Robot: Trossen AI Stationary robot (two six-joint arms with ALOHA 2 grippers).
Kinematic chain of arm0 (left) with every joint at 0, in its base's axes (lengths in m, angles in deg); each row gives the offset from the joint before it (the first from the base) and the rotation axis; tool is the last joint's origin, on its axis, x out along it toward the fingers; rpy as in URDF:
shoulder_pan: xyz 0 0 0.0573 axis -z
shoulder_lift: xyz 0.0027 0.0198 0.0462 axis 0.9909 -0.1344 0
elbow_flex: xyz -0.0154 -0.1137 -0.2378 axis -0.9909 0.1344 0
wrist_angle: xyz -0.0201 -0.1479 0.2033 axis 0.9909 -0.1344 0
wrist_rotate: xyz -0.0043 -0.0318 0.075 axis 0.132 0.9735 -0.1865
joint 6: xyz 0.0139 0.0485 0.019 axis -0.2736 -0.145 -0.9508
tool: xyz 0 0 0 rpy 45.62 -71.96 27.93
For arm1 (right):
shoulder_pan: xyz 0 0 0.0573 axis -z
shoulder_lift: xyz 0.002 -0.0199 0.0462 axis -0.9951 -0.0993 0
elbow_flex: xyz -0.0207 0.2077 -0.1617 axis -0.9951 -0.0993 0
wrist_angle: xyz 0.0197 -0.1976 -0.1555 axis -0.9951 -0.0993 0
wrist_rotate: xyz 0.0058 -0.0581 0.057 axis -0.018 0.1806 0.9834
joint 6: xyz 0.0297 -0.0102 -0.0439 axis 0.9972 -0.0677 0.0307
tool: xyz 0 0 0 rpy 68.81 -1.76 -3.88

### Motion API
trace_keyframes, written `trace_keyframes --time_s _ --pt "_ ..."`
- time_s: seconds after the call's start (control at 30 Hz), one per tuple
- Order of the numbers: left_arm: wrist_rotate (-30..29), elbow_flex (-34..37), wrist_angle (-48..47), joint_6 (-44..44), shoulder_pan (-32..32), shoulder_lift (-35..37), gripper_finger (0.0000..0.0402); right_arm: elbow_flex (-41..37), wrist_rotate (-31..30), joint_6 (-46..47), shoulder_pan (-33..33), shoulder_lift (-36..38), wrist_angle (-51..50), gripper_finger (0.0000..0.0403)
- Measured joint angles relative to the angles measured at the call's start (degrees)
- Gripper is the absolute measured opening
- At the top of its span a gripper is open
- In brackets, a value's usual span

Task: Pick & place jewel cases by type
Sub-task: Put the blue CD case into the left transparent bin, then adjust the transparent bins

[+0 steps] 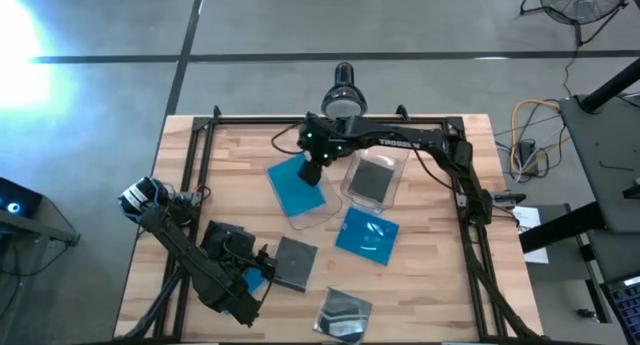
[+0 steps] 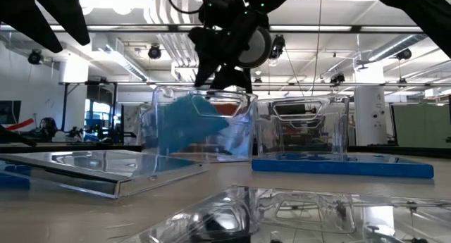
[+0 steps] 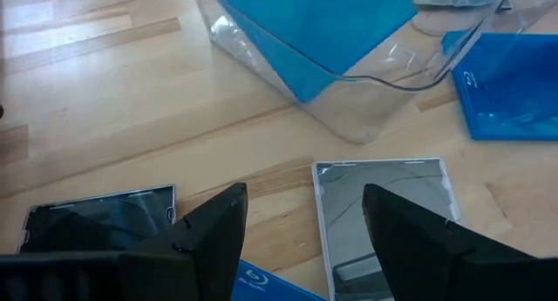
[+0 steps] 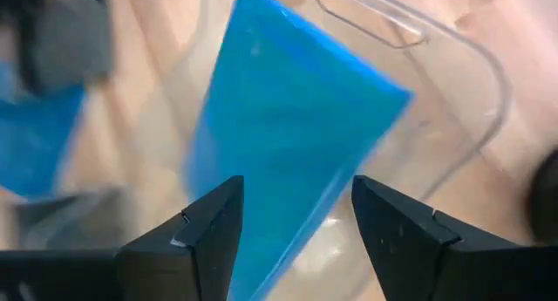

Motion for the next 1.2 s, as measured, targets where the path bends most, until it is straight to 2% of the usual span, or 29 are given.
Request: trace_keyframes --time_s 0.07,0.1,0.2,0.23,0.3,0.4,0.57,0.67,0.77,0.87,1.0,1.13,1.2 --pt "0.01 0.0 0.0 0.29 0.0 0.0 0.0213 -0.08 -1.34 -4.78 -0.45 0.09 -2.72 0.0207" --pt "-0.01 0.0 0.0 0.32 0.0 0.0 0.0213 -0.2 -3.96 -6.15 -0.84 0.18 -4.74 0.0207" --pt "-0.01 0.0 -0.01 0.3 0.0 0.0 0.0213 -0.75 -19.72 -4.41 -1.73 -0.73 -10.84 0.0207" --pt "-0.01 0.0 -0.01 0.3 0.0 0.0 0.0213 -1.31 -22.91 -3.59 -1.97 -1.02 -11.57 0.0207" --pt "-0.01 0.0 -0.01 0.3 0.0 0.0 0.0213 -1.69 -24.67 -3.98 -2.32 -0.89 -10.29 0.0207" --pt "-0.02 0.01 0.13 0.3 0.0 0.0 0.0213 -1.58 -22.52 -7.64 -3.67 3.73 -10.09 0.0206" --pt "-0.1 0.02 1.71 -0.57 -0.02 0.0 0.0213 -4.34 -8.72 -8.8 -4.6 11.19 -14.7 0.0205" --pt "-0.13 0.67 1.78 -1.43 -0.4 0.0 0.0213 -8.92 -1.14 -4.34 -6.84 15.38 -15.85 0.0205" --pt "0.17 2.58 2.0 -1.12 -0.85 0.61 0.0213 -14.89 4.48 2.53 -11.95 17.56 -14.0 0.0205" --pt "1.61 4.79 2.53 0.49 -1.26 2.6 0.0213 -20.38 5.02 10.22 -17.31 16.29 -6.4 0.0205" --pt "2.72 7.09 3.25 1.55 -1.26 5.75 0.0213 -23.98 4.88 21.35 -20.53 14.19 6.44 0.0205" --pt "2.99 7.65 3.31 0.13 -1.01 8.11 0.0213 -24.87 -1.68 28.2 -21.16 8.3 17.61 0.0197" --pt "3.12 7.63 3.32 -1.19 -0.88 8.57 0.0213 -22.85 -4.74 30.44 -20.6 5.84 21.11 0.0188"
